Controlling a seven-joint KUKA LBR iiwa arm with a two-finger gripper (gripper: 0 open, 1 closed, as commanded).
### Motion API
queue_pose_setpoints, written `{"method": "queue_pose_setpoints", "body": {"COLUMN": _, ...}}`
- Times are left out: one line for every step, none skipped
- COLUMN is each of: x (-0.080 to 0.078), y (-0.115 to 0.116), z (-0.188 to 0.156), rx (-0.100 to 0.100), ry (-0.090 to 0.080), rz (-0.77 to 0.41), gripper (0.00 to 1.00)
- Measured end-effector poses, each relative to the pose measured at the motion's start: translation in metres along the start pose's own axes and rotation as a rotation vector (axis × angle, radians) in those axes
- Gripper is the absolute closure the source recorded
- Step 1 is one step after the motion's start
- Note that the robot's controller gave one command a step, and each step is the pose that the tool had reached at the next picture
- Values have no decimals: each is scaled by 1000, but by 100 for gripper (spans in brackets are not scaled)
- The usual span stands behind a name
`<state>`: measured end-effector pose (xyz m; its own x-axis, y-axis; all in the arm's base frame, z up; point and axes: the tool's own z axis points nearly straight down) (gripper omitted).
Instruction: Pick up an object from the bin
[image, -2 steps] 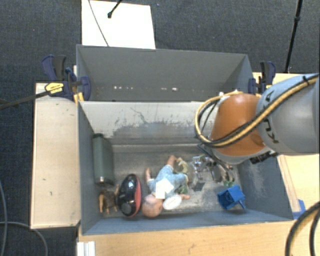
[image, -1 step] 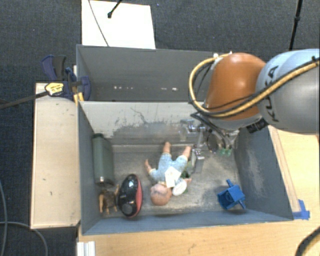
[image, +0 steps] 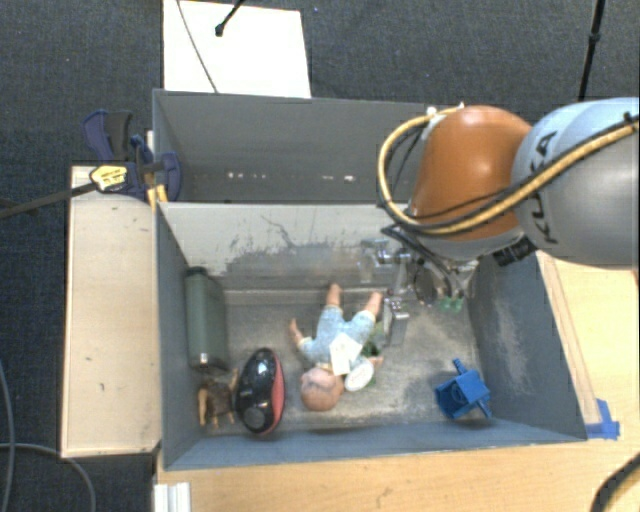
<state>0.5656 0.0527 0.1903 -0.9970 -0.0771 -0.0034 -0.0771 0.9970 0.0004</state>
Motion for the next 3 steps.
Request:
{"method": "queue_pose_setpoints", "body": {"x": 3, "y": 10, "z": 34, "rx": 1, "ry": -10, "rz": -17, "gripper": 0}}
{"method": "queue_pose_setpoints", "body": {"x": 13, "y": 8, "z": 101, "rx": -4, "ry": -9, "rz": -47, "gripper": 100}}
{"method": "queue_pose_setpoints", "body": {"x": 13, "y": 8, "z": 101, "rx": -4, "ry": -9, "rz": -48, "gripper": 100}}
